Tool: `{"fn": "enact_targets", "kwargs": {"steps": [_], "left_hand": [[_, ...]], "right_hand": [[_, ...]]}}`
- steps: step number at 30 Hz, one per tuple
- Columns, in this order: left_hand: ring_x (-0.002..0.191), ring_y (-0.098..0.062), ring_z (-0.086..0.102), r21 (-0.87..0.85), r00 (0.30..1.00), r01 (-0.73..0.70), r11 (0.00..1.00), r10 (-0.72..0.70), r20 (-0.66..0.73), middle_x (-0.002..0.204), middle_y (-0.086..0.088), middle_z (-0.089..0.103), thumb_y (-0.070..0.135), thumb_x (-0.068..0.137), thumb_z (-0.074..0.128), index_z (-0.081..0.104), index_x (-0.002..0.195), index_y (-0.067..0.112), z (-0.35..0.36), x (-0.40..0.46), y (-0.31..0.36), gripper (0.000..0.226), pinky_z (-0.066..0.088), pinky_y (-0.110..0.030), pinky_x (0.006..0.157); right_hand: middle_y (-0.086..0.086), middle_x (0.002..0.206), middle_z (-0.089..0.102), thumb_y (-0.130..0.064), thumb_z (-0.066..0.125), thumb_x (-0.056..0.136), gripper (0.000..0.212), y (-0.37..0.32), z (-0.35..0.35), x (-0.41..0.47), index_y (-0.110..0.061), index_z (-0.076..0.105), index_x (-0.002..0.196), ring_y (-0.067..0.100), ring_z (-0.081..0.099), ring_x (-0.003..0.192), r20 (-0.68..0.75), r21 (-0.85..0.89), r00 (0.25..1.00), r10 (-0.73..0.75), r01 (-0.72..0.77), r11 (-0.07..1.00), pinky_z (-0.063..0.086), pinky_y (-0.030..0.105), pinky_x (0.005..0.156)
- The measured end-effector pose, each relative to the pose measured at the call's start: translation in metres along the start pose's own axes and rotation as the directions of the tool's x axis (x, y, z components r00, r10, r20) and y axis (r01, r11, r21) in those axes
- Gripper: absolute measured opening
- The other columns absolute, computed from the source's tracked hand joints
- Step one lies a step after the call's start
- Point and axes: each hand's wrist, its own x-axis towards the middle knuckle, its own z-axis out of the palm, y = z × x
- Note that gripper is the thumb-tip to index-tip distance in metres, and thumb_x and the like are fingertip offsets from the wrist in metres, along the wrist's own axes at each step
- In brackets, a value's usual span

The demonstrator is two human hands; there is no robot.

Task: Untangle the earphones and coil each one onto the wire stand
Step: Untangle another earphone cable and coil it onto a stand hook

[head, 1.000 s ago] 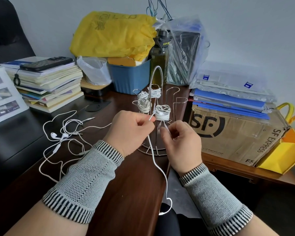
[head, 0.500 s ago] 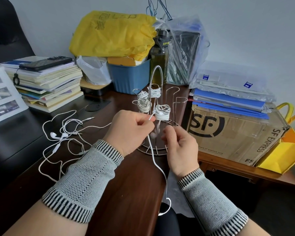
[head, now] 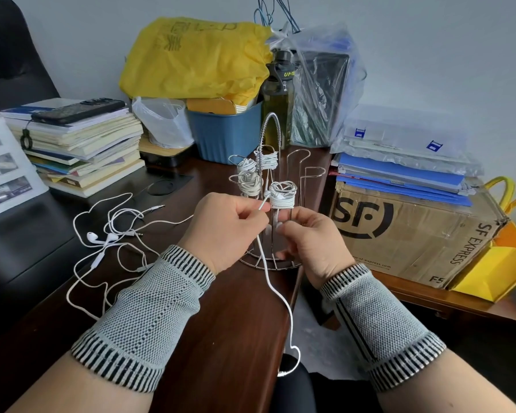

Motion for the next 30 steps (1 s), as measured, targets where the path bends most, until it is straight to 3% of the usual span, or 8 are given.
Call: {"fn": "enact_targets", "kwargs": {"steps": [1, 4, 7, 11, 17, 22, 28, 30], "left_hand": [[0.037, -0.006, 0.038, 0.002, 1.0, 0.001, 1.0, -0.001, -0.001, 0.075, -0.005, 0.075, 0.013, 0.085, 0.063, 0.068, 0.06, 0.034, 0.0, 0.0, 0.0, 0.033, 0.03, -0.009, 0.04], [0.034, -0.006, 0.035, -0.009, 1.0, 0.027, 1.0, -0.027, 0.008, 0.046, 0.01, 0.058, 0.012, 0.087, 0.063, 0.078, 0.085, 0.023, 0.0, -0.001, 0.001, 0.019, 0.025, -0.008, 0.038], [0.035, -0.005, 0.038, 0.007, 1.0, 0.015, 1.0, -0.015, 0.017, 0.062, -0.003, 0.07, 0.014, 0.087, 0.063, 0.077, 0.084, 0.025, 0.0, -0.002, 0.002, 0.018, 0.027, -0.008, 0.038], [0.041, -0.004, 0.044, 0.036, 1.0, -0.002, 0.999, 0.002, 0.007, 0.088, -0.008, 0.076, 0.015, 0.086, 0.062, 0.062, 0.056, 0.036, -0.001, -0.001, 0.001, 0.036, 0.034, -0.01, 0.042], [0.037, -0.001, 0.042, 0.028, 1.0, -0.012, 1.0, 0.012, 0.0, 0.088, -0.005, 0.076, 0.014, 0.087, 0.064, 0.054, 0.051, 0.037, 0.0, -0.002, 0.003, 0.044, 0.029, -0.006, 0.04], [0.043, -0.004, 0.043, 0.027, 1.0, -0.011, 1.0, 0.011, -0.008, 0.086, -0.007, 0.076, 0.016, 0.085, 0.064, 0.055, 0.046, 0.037, 0.0, -0.001, -0.001, 0.045, 0.034, -0.008, 0.043], [0.045, -0.006, 0.05, 0.034, 1.0, -0.009, 0.999, 0.009, -0.002, 0.086, -0.006, 0.076, 0.016, 0.085, 0.064, 0.06, 0.05, 0.036, 0.0, -0.001, -0.001, 0.04, 0.035, -0.009, 0.045], [0.041, -0.005, 0.049, 0.046, 1.0, -0.009, 0.999, 0.008, 0.013, 0.088, -0.007, 0.076, 0.016, 0.086, 0.063, 0.073, 0.068, 0.029, 0.0, -0.002, 0.001, 0.025, 0.032, -0.008, 0.042]], "right_hand": [[-0.005, 0.056, 0.063, 0.008, 0.053, 0.086, 0.022, 0.0, -0.001, 0.001, -0.011, 0.057, 0.077, 0.006, 0.042, 0.039, 0.024, 0.007, 0.999, 0.024, -0.024, 1.0, 0.048, 0.027, 0.05], [0.0, 0.057, 0.06, 0.006, 0.055, 0.087, 0.018, -0.001, -0.005, 0.005, -0.01, 0.057, 0.079, 0.008, 0.042, 0.041, 0.052, 0.027, 0.997, 0.057, -0.059, 0.998, 0.048, 0.024, 0.044], [0.004, 0.053, 0.05, 0.002, 0.06, 0.087, 0.014, -0.001, -0.006, 0.006, -0.009, 0.056, 0.078, 0.008, 0.043, 0.041, 0.068, 0.031, 0.996, 0.058, -0.06, 0.998, 0.049, 0.024, 0.044], [0.004, 0.055, 0.056, -0.002, 0.067, 0.084, 0.016, -0.001, -0.008, 0.005, -0.01, 0.057, 0.075, 0.01, 0.048, 0.045, 0.089, 0.044, 0.995, 0.048, -0.052, 0.998, 0.047, 0.023, 0.044], [0.004, 0.06, 0.057, -0.005, 0.068, 0.083, 0.015, 0.002, -0.013, 0.007, -0.01, 0.063, 0.071, 0.005, 0.045, 0.042, 0.069, -0.023, 0.997, 0.045, -0.044, 0.999, 0.046, 0.024, 0.051], [0.002, 0.056, 0.058, -0.011, 0.072, 0.081, 0.022, 0.005, -0.017, 0.013, -0.017, 0.064, 0.061, 0.013, 0.048, 0.053, 0.045, -0.255, 0.999, 0.014, -0.002, 0.967, 0.046, 0.032, 0.062], [0.001, 0.061, 0.062, -0.013, 0.079, 0.077, 0.018, 0.002, -0.02, 0.012, -0.015, 0.066, 0.064, 0.01, 0.054, 0.055, 0.036, -0.325, 0.999, 0.017, -0.005, 0.946, 0.05, 0.027, 0.056], [0.003, 0.065, 0.065, -0.013, 0.08, 0.076, 0.014, 0.001, -0.021, 0.011, -0.014, 0.069, 0.067, 0.014, 0.057, 0.059, 0.011, -0.318, 1.0, 0.024, -0.019, 0.948, 0.052, 0.028, 0.057]]}}
